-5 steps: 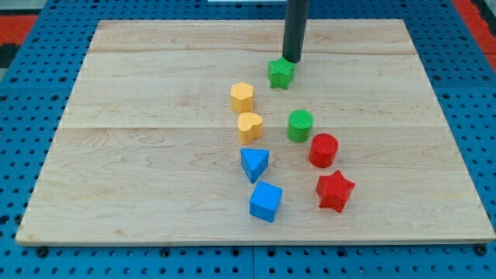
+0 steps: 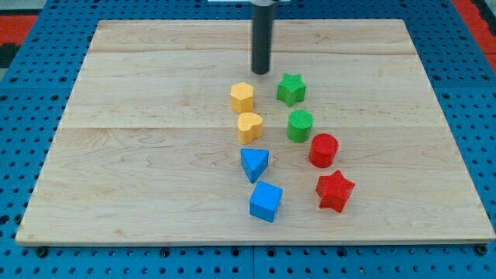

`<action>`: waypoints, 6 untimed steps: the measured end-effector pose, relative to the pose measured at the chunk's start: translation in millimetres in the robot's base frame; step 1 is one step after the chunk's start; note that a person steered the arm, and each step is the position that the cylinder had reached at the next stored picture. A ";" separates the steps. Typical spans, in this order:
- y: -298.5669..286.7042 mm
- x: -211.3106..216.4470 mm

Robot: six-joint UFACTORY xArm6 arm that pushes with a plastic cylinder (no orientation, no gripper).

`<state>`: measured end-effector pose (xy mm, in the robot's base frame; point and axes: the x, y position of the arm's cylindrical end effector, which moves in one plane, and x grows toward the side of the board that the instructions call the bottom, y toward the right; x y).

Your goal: Move the green star closer to green circle

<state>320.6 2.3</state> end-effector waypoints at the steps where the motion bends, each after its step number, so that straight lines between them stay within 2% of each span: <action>1: 27.8 30.1; 2: 47.2 37.9; 4: 48.1 66.9; 5: 24.4 76.5; 6: 40.4 109.2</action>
